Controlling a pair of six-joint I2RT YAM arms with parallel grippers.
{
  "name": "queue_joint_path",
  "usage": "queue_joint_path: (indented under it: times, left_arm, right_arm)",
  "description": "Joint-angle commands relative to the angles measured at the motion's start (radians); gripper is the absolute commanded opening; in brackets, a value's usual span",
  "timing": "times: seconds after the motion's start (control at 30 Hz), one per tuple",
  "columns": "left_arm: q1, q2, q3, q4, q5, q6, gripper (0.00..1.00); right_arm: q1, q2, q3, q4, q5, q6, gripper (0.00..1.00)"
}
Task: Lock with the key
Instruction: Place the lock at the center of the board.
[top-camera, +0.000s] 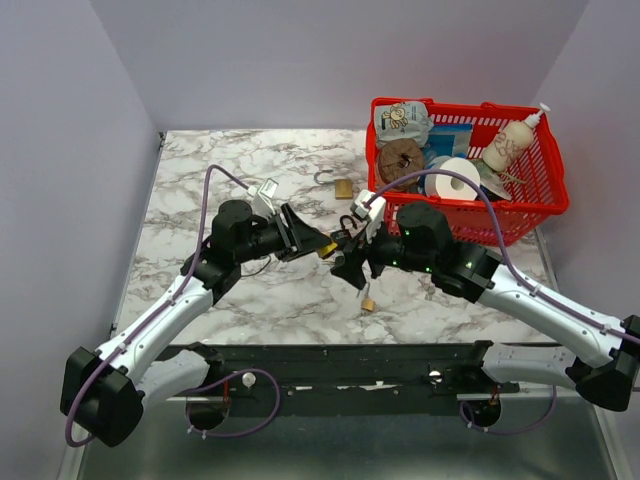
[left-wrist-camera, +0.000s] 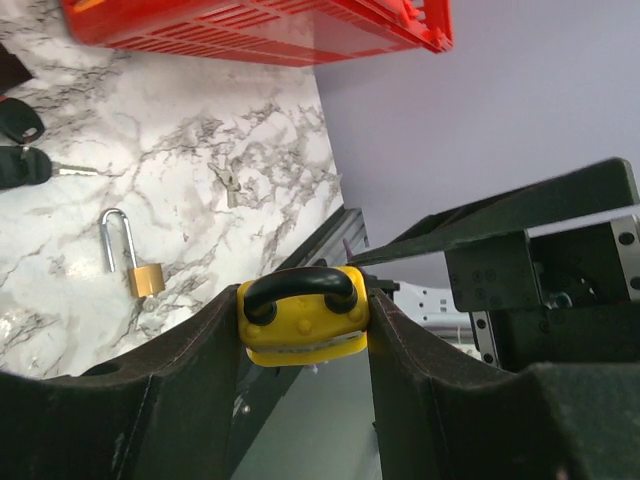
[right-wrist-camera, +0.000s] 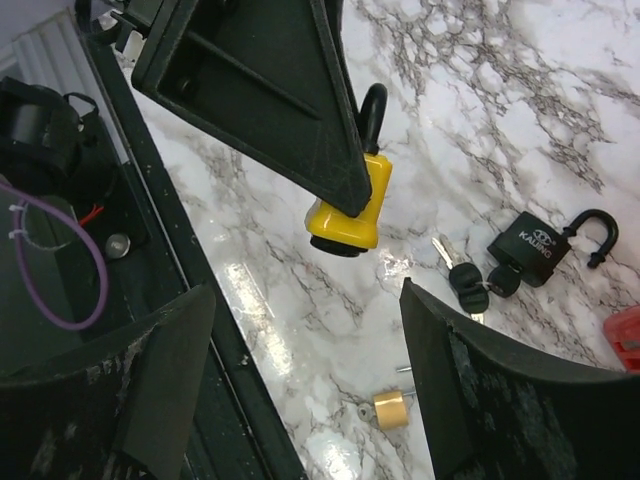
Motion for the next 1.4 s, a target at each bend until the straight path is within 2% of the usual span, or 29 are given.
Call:
queue_joint_path:
  times: [0.0, 0.07, 0.2, 0.27, 0.37, 0.4, 0.47, 0.6, 0.7, 0.97, 1.07, 1.17, 1.37]
  left_arm:
    - [-0.007, 0.004, 0.089, -0.125, -0.111, -0.081, 0.00]
    - [-0.007, 0.011, 0.103, -0.191, -0.163, -0.155, 0.00]
    - [-0.001, 0.036, 0.073, -0.106, -0.088, -0.277, 0.00]
    - [0.002, 0.040, 0.054, -0.012, -0.048, -0.299, 0.00]
    - [0.001, 0.036, 0.041, 0.109, -0.030, -0.265, 0.00]
    - [0.001, 0.030, 0.036, 0.136, -0.019, -0.259, 0.00]
    - [-0.002, 0.030, 0.025, 0.209, -0.004, -0.248, 0.00]
    - [-0.008, 0.019, 0.016, 0.212, -0.001, -0.237, 0.00]
    - [-0.010, 0.008, 0.016, 0.227, -0.001, -0.231, 0.00]
    - [-0.016, 0.008, 0.030, 0.256, 0.005, -0.243, 0.00]
    - [-0.017, 0.005, 0.028, 0.250, 0.005, -0.246, 0.00]
    - [-0.021, 0.007, 0.028, 0.250, 0.004, -0.248, 0.00]
    - [-0.022, 0.008, 0.039, 0.246, 0.005, -0.256, 0.00]
  right_arm:
    - [-0.001, -0.010, 0.046, 0.042, 0.164, -0.097, 0.83]
    - [-0.003, -0.016, 0.027, 0.084, 0.262, -0.156, 0.83]
    - [-0.003, -0.071, -0.066, 0.167, 0.124, -0.424, 0.84]
    - [-0.003, -0.112, -0.109, 0.219, 0.083, -0.458, 0.86]
    - [-0.003, -0.093, -0.030, 0.136, 0.060, -0.354, 0.91]
    - [-0.003, -0.077, 0.001, 0.103, 0.054, -0.260, 0.93]
    - [-0.008, -0.045, 0.042, 0.045, 0.012, -0.170, 0.95]
    - [-0.020, -0.022, 0.086, 0.051, -0.054, 0.022, 0.95]
    - [-0.027, 0.003, 0.087, 0.057, -0.052, 0.049, 0.93]
    - [-0.031, 0.050, 0.072, 0.120, 0.064, 0.051, 0.78]
    - [-0.032, 0.056, 0.073, 0.147, 0.083, 0.045, 0.68]
    - [-0.032, 0.062, 0.072, 0.175, 0.093, 0.045, 0.66]
    - [-0.032, 0.084, 0.043, 0.216, 0.087, 0.048, 0.53]
